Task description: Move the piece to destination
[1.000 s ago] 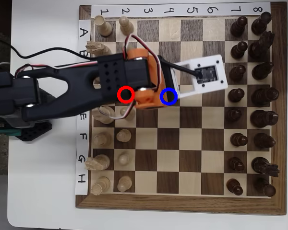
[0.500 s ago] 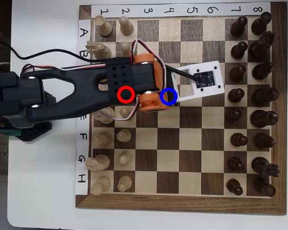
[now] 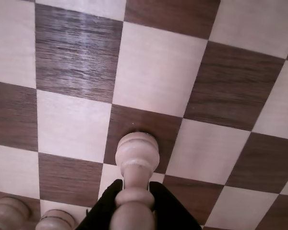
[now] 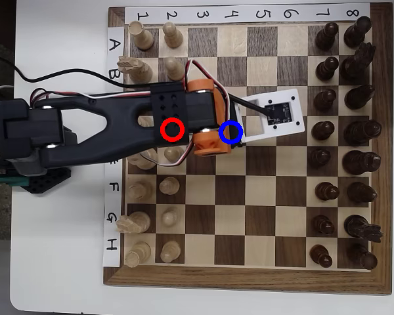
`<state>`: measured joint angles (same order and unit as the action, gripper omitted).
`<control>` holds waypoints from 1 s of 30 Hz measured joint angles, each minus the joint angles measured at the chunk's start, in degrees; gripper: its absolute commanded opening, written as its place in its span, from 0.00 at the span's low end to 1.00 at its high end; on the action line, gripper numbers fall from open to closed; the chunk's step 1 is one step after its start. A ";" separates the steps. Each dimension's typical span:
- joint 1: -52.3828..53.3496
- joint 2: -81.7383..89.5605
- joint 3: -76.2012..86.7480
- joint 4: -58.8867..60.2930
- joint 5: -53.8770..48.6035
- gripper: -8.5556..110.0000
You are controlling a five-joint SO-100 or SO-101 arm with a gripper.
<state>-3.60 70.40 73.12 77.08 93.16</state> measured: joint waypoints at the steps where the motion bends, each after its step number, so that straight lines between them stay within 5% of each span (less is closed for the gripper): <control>1: 0.00 0.00 0.00 -0.26 0.00 0.08; 17: 0.18 -0.53 1.49 -3.69 -0.53 0.11; 30: 0.18 -0.70 4.39 -4.92 -1.41 0.26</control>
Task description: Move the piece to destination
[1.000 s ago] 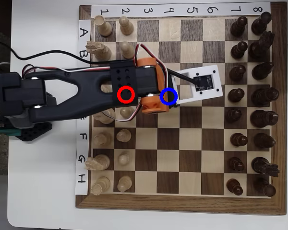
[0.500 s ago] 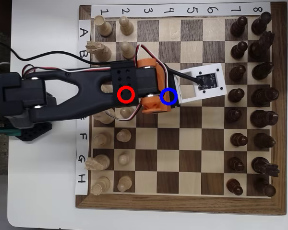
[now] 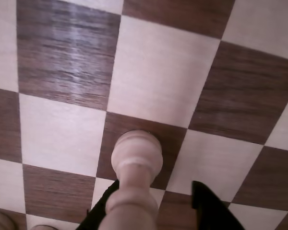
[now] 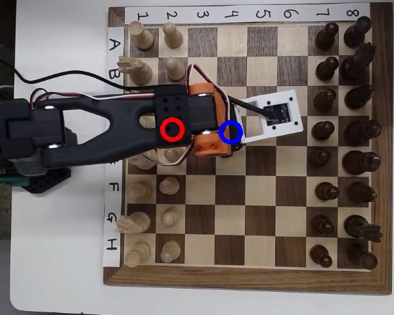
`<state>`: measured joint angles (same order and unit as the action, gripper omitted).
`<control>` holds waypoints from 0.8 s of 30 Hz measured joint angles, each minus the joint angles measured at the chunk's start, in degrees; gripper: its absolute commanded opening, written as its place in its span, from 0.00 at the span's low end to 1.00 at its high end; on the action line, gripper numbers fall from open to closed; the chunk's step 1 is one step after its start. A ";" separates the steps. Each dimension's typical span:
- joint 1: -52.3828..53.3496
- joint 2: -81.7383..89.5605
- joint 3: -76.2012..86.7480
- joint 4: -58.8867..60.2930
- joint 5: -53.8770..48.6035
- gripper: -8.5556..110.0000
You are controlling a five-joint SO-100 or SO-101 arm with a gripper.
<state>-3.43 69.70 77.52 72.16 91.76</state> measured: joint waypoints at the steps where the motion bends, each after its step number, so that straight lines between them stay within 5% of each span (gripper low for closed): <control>1: 0.00 0.00 0.18 -0.09 0.00 0.26; 7: 0.00 3.43 2.46 0.18 0.00 0.27; 14: -0.09 11.16 2.99 8.26 0.00 0.13; 24: 3.43 24.26 -2.72 22.06 -3.87 0.07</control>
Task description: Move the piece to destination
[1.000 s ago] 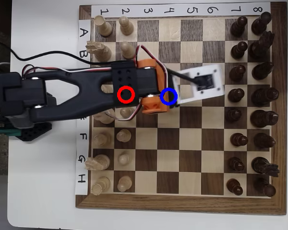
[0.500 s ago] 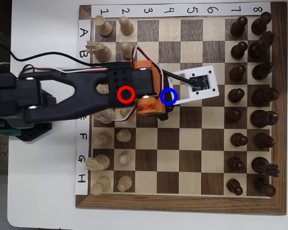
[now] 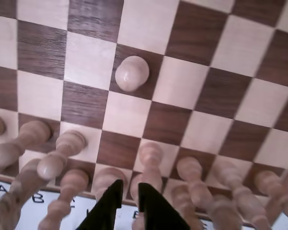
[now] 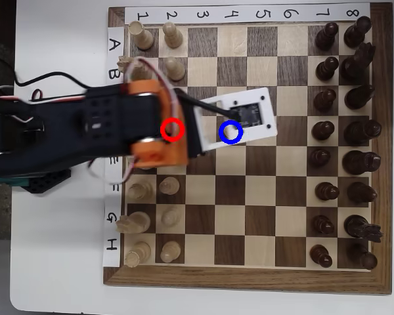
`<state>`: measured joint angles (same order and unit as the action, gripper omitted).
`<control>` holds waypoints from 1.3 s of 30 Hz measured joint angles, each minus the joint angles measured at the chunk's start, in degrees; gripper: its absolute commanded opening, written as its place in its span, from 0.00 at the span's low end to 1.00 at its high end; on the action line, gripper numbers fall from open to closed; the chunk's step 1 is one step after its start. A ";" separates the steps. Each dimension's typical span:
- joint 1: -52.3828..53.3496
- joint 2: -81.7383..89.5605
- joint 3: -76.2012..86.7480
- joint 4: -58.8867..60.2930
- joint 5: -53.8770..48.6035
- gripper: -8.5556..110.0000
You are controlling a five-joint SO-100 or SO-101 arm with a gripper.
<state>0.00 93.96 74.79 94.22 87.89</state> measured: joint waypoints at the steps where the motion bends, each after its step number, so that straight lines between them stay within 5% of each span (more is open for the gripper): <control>1: 0.97 1.76 -0.97 0.62 -1.05 0.07; 13: 14.24 26.02 -2.20 -1.93 -31.29 0.07; 28: 45.62 66.27 31.29 -25.58 -81.30 0.12; 39: 69.17 72.16 42.80 -28.65 -97.65 0.10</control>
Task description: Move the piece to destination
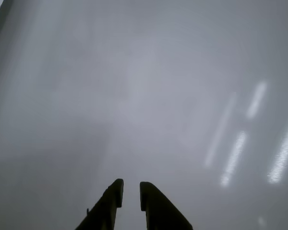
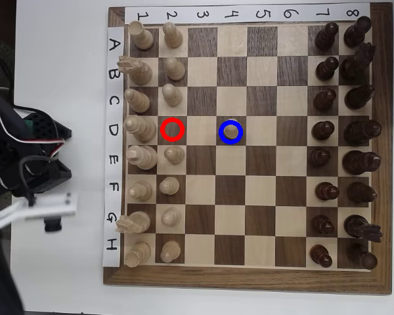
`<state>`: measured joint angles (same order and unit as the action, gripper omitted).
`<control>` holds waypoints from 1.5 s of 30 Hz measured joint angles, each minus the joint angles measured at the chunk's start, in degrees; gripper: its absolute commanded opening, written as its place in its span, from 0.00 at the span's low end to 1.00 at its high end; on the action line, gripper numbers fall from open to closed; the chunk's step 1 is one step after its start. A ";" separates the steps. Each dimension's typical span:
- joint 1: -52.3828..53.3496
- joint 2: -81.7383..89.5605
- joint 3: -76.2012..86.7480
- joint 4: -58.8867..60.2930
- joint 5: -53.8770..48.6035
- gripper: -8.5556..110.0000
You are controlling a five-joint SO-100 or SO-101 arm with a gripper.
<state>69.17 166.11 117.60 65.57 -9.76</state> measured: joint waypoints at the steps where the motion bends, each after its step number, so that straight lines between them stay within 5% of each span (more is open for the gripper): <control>1: 1.41 0.26 1.05 -0.09 -0.88 0.10; 15: 14.15 5.62 14.33 -3.16 -3.69 0.11; 45: 18.54 26.54 53.00 -10.90 3.60 0.10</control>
<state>87.71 192.66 170.60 54.67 -6.15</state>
